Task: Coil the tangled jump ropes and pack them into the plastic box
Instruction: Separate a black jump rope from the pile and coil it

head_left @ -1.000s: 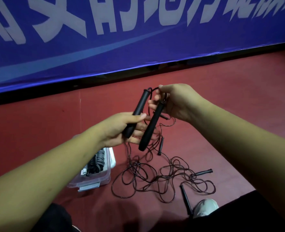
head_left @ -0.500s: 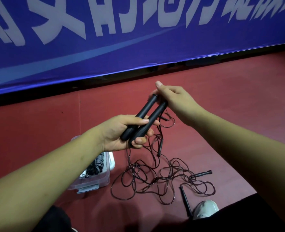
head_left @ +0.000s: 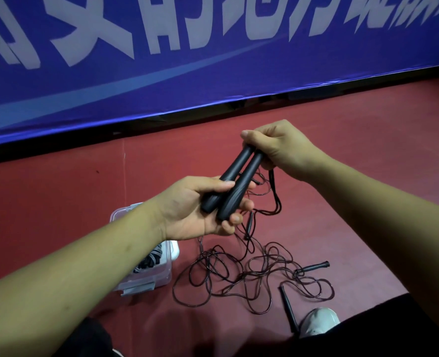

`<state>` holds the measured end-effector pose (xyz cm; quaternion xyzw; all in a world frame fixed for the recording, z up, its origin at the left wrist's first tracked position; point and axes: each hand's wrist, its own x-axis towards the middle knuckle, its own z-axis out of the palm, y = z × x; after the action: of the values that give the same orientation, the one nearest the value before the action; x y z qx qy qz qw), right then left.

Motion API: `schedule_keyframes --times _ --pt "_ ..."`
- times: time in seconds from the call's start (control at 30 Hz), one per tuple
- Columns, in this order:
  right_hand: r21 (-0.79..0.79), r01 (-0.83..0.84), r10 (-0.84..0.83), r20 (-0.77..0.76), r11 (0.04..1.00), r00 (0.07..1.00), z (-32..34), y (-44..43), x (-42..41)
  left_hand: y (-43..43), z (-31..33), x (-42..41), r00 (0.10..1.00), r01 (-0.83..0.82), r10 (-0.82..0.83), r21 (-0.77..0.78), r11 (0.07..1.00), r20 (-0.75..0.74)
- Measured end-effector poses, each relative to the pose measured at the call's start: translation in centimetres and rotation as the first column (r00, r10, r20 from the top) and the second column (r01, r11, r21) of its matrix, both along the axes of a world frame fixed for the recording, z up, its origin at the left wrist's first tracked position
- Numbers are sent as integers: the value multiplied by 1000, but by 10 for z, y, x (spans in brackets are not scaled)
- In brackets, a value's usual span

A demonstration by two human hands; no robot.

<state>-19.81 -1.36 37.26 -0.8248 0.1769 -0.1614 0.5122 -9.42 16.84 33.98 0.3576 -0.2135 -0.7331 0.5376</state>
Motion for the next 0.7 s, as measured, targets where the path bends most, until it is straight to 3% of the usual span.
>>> schedule_keyframes --times 0.27,0.37,0.53,0.7 --pt "-9 -82 82 -5 997 997 1 -4 3 -1 0 -12 994 36 -30 49 998 -105" --pt "-35 -66 67 24 997 997 1 -4 5 -2 -1 -13 999 5 -4 42 999 -35" --pt "182 -34 6 153 983 988 3 -10 12 -8 5 0 974 -213 214 -25 977 81" --pt "109 -55 67 -111 993 992 -17 -20 3 -12 23 32 829 -559 557 -101 823 -50"
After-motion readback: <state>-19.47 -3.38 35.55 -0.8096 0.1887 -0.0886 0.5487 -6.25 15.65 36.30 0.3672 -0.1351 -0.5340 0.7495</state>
